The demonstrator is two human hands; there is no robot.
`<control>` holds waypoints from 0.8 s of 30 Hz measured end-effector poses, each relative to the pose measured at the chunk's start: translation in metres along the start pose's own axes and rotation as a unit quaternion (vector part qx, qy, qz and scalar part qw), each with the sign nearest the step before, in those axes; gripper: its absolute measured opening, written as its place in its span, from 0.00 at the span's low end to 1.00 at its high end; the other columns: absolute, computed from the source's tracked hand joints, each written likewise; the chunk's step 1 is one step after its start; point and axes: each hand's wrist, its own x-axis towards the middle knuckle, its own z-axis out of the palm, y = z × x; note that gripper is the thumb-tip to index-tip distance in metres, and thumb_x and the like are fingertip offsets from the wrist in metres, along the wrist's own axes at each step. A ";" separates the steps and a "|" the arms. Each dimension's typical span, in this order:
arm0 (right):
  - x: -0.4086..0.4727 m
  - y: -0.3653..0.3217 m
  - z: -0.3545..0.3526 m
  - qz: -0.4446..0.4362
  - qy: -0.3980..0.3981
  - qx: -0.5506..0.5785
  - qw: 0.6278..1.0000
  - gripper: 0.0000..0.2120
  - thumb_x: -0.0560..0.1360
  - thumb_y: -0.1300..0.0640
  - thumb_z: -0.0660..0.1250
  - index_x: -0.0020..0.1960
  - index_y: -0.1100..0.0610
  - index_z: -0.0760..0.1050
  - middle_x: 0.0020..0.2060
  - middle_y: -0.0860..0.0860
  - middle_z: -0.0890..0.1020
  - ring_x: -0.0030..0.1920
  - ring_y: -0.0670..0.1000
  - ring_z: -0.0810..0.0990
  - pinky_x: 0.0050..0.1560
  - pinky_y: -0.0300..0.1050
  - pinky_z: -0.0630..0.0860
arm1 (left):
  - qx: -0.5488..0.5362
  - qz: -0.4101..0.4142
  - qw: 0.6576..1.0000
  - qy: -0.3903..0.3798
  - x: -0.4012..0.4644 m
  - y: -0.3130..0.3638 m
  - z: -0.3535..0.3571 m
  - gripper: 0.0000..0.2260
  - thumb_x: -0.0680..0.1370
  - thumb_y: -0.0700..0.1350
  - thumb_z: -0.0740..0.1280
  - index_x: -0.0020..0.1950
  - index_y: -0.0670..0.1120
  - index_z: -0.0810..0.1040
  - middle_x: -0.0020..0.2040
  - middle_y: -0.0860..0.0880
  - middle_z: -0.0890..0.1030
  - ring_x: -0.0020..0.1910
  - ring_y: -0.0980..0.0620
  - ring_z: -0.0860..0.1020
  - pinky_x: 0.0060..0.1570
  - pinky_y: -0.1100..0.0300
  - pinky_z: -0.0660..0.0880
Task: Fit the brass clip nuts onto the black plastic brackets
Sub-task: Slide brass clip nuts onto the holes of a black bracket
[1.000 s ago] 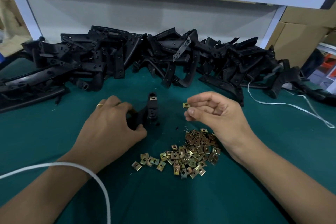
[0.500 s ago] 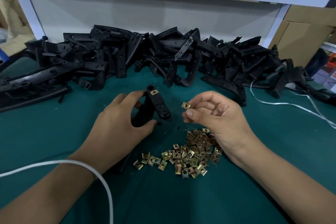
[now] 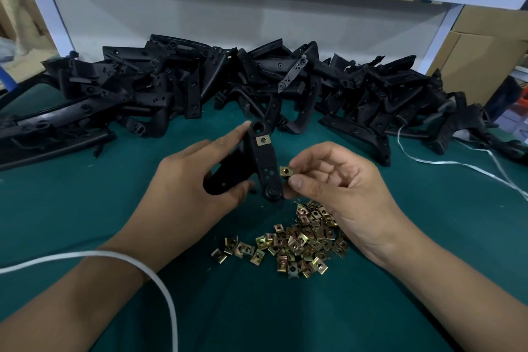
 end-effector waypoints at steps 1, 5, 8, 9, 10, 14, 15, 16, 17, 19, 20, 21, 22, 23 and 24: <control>0.000 0.000 0.000 -0.002 -0.001 0.001 1.000 0.11 0.72 0.62 0.78 0.54 0.57 0.84 0.47 0.56 0.86 0.46 0.55 0.86 0.53 0.45 0.84 | 0.005 0.002 1.000 -0.002 0.000 0.000 0.000 0.36 0.72 0.53 0.74 0.77 0.66 0.66 0.53 0.62 0.79 0.46 0.56 0.79 0.46 0.70 0.74; 0.000 0.000 -0.001 -0.009 -0.007 0.002 1.000 0.11 0.73 0.62 0.78 0.54 0.56 0.84 0.47 0.55 0.86 0.46 0.54 0.86 0.53 0.45 0.84 | 0.007 0.003 1.000 -0.010 0.000 0.000 0.000 0.36 0.71 0.55 0.73 0.78 0.67 0.66 0.54 0.64 0.78 0.41 0.57 0.78 0.43 0.72 0.74; -0.001 0.000 -0.001 -0.011 -0.009 -0.001 1.000 0.11 0.73 0.62 0.77 0.54 0.57 0.84 0.47 0.56 0.86 0.46 0.54 0.86 0.54 0.45 0.84 | -0.001 -0.001 1.000 -0.016 -0.001 0.001 0.001 0.35 0.71 0.57 0.73 0.77 0.67 0.66 0.52 0.63 0.79 0.41 0.58 0.78 0.43 0.71 0.74; -0.001 -0.001 -0.001 -0.012 -0.008 -0.004 1.000 0.11 0.73 0.63 0.77 0.55 0.58 0.84 0.47 0.56 0.86 0.46 0.54 0.86 0.54 0.45 0.84 | -0.002 -0.001 1.000 -0.016 -0.001 0.002 0.001 0.35 0.71 0.57 0.73 0.78 0.66 0.67 0.51 0.63 0.79 0.40 0.57 0.77 0.42 0.71 0.74; -0.001 -0.001 -0.001 -0.012 -0.008 -0.008 1.000 0.10 0.73 0.63 0.77 0.55 0.58 0.84 0.47 0.57 0.86 0.46 0.55 0.86 0.54 0.46 0.84 | -0.001 0.000 1.000 -0.015 -0.001 0.003 0.001 0.35 0.71 0.57 0.73 0.78 0.65 0.67 0.51 0.62 0.79 0.39 0.57 0.77 0.42 0.70 0.74; -0.001 -0.001 0.000 -0.007 -0.006 -0.014 1.000 0.10 0.73 0.64 0.76 0.54 0.59 0.84 0.47 0.58 0.86 0.46 0.55 0.87 0.54 0.47 0.84 | -0.002 0.001 1.000 -0.010 -0.001 0.004 0.000 0.35 0.71 0.56 0.74 0.77 0.65 0.68 0.50 0.61 0.79 0.36 0.55 0.76 0.40 0.70 0.73; -0.001 -0.001 0.000 -0.006 -0.006 -0.017 1.000 0.10 0.73 0.64 0.77 0.54 0.58 0.84 0.47 0.58 0.86 0.46 0.56 0.87 0.55 0.49 0.85 | -0.002 0.002 1.000 -0.010 -0.001 0.005 0.000 0.35 0.71 0.56 0.73 0.77 0.65 0.68 0.50 0.61 0.79 0.37 0.55 0.76 0.40 0.70 0.73; -0.001 -0.001 0.001 -0.006 -0.007 -0.021 1.000 0.10 0.73 0.63 0.77 0.54 0.58 0.84 0.48 0.59 0.86 0.47 0.57 0.87 0.55 0.52 0.84 | -0.001 0.004 1.000 -0.011 -0.001 0.005 0.000 0.35 0.71 0.56 0.73 0.77 0.65 0.68 0.50 0.60 0.79 0.37 0.56 0.76 0.40 0.71 0.73; -0.002 -0.002 0.001 -0.008 -0.008 -0.024 1.000 0.10 0.73 0.63 0.77 0.54 0.58 0.84 0.48 0.60 0.87 0.47 0.58 0.87 0.56 0.54 0.84 | 0.000 0.007 1.000 -0.012 -0.001 0.005 0.000 0.35 0.71 0.56 0.73 0.77 0.64 0.68 0.50 0.60 0.79 0.38 0.57 0.76 0.40 0.72 0.72; -0.002 -0.003 0.000 -0.011 -0.010 -0.030 0.999 0.10 0.73 0.63 0.77 0.54 0.59 0.84 0.48 0.61 0.87 0.47 0.58 0.87 0.56 0.55 0.84 | 0.005 0.012 1.000 -0.014 0.000 0.006 0.000 0.35 0.71 0.55 0.73 0.78 0.64 0.68 0.49 0.60 0.79 0.38 0.59 0.76 0.41 0.75 0.70; -0.002 -0.003 0.000 -0.012 -0.011 -0.033 0.999 0.10 0.73 0.63 0.77 0.54 0.59 0.84 0.48 0.61 0.87 0.47 0.58 0.87 0.56 0.55 0.84 | 0.006 0.014 1.000 -0.015 0.000 0.006 0.001 0.35 0.71 0.55 0.73 0.78 0.64 0.68 0.49 0.60 0.79 0.39 0.59 0.76 0.41 0.75 0.69; -0.002 -0.004 -0.001 -0.012 -0.012 -0.033 0.999 0.10 0.73 0.64 0.77 0.54 0.59 0.85 0.48 0.60 0.87 0.47 0.58 0.87 0.56 0.54 0.84 | 0.004 0.016 1.000 -0.015 0.000 0.006 0.001 0.35 0.71 0.55 0.73 0.78 0.63 0.68 0.48 0.60 0.78 0.40 0.59 0.76 0.41 0.75 0.69; -0.003 -0.005 -0.001 -0.010 -0.014 -0.030 0.999 0.10 0.73 0.64 0.77 0.54 0.59 0.85 0.48 0.60 0.87 0.47 0.58 0.88 0.56 0.53 0.85 | -0.001 0.016 1.000 -0.015 0.001 0.006 0.001 0.35 0.71 0.55 0.73 0.78 0.64 0.68 0.48 0.59 0.78 0.40 0.59 0.76 0.42 0.75 0.69; -0.003 -0.007 -0.001 -0.008 -0.017 -0.023 1.000 0.10 0.73 0.64 0.77 0.54 0.59 0.85 0.48 0.61 0.87 0.47 0.58 0.88 0.55 0.52 0.85 | -0.008 0.015 1.000 -0.017 0.001 0.006 0.001 0.35 0.71 0.55 0.74 0.78 0.64 0.68 0.48 0.59 0.78 0.41 0.58 0.76 0.42 0.74 0.69; -0.003 -0.008 0.000 -0.003 -0.021 -0.012 1.000 0.10 0.73 0.63 0.78 0.54 0.59 0.85 0.48 0.61 0.88 0.47 0.58 0.88 0.54 0.51 0.85 | -0.015 0.015 1.000 -0.018 0.001 0.005 0.002 0.35 0.71 0.55 0.74 0.78 0.64 0.68 0.48 0.59 0.78 0.42 0.56 0.77 0.42 0.73 0.70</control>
